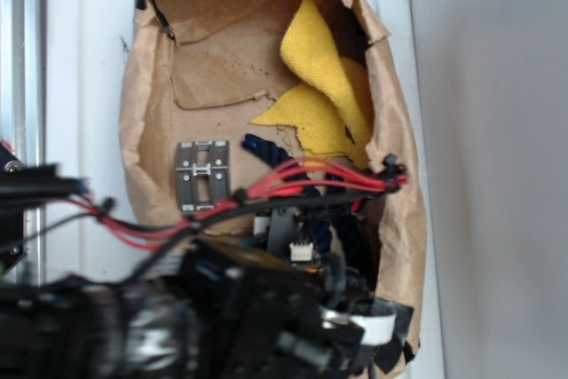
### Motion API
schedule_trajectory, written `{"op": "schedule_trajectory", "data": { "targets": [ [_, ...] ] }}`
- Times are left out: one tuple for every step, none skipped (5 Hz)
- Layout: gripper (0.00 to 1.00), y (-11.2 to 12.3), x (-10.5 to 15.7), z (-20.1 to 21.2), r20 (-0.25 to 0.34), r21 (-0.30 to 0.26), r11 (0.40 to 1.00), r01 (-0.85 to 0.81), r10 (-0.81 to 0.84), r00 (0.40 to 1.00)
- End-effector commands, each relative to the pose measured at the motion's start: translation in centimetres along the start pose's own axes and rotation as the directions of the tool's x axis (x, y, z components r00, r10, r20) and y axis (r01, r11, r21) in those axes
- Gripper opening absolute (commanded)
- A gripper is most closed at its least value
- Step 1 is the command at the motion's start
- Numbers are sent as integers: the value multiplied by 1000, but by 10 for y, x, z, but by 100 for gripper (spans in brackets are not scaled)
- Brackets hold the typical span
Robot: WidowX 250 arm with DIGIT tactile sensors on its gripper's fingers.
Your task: Grab the blue ball.
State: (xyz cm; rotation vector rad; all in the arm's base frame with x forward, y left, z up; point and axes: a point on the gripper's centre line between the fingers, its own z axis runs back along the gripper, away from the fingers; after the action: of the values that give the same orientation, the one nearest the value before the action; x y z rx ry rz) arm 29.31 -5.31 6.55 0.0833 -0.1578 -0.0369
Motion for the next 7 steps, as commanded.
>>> {"op": "schedule_trajectory", "data": {
  "targets": [
    [0, 38, 5, 45, 15, 16, 996, -90, 90, 996],
    [0, 70, 6, 53, 13, 51, 981, -185, 184, 983],
    [0, 93, 8, 57, -3, 50, 970, -236, 237, 972],
    [0, 105, 10, 69, 22, 23, 968, -249, 248, 968],
    [0, 116, 4, 92, 56, -104, 977, -184, 190, 980],
    [0, 114, -5, 112, 126, -165, 979, -121, 142, 982],
    [0, 105, -7, 132, 155, -164, 980, -111, 137, 978]
  ]
}}
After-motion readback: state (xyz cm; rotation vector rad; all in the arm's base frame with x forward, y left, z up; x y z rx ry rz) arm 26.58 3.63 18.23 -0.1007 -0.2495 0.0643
